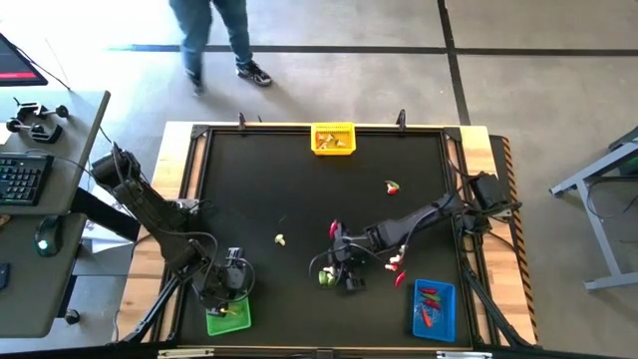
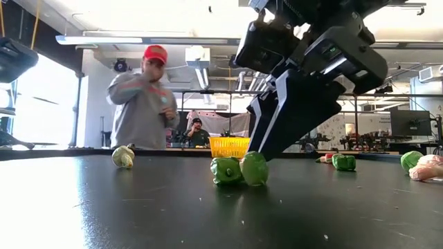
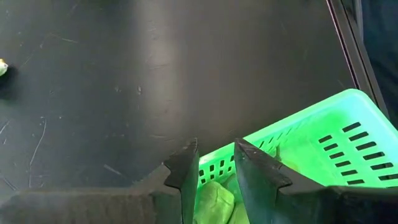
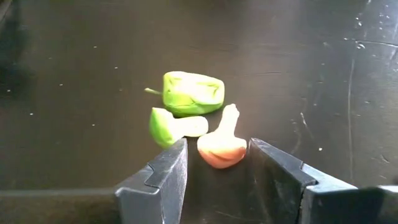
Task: Sort produce into baskets
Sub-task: Put the center brown mushroom into the yellow bin, then put the bottom left brown mushroom into the yellow bin
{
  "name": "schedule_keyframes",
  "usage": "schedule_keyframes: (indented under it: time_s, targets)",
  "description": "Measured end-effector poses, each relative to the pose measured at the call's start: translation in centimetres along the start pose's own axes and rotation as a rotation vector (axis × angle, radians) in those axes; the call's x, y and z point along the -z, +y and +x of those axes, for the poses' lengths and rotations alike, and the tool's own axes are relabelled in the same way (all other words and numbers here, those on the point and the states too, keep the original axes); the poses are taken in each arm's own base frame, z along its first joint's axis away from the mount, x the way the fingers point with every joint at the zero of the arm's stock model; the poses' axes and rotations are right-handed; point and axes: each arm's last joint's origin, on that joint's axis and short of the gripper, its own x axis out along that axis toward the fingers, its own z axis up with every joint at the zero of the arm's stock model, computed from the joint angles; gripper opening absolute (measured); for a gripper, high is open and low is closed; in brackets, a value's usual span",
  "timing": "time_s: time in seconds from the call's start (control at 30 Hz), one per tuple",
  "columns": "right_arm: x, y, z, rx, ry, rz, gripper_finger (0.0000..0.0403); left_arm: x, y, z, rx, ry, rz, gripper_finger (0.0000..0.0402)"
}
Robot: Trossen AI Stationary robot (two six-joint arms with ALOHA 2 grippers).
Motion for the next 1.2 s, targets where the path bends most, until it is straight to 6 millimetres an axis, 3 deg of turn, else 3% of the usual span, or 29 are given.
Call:
schedule_keyframes:
  time_s: [0.3, 0.47, 0.77, 1.2]
  targets:
    - [0.0, -0.9, -0.1, 0.019, 0.004, 0.019, 0.0150, 0.3, -0.5, -0.2, 0.018, -0.003, 0.026, 0.0092]
    - [0.0, -1.0, -0.1, 0.021, 0.006, 0.018, 0.0104, -0.2, -0.8, -0.8, 0.080, -0.040, 0.034, 0.0091]
    - [0.0, -1.0, -0.1, 0.021, 0.006, -0.001, 0.0009, -1.1, -0.2, -3.8, 0.125, -0.176, 0.074, 0.0067]
    - [0.0, -1.0, -0.1, 0.032, 0.009, -0.013, 0.0005, -2.9, 1.2, -4.6, 0.102, -0.301, 0.156, 0.0016]
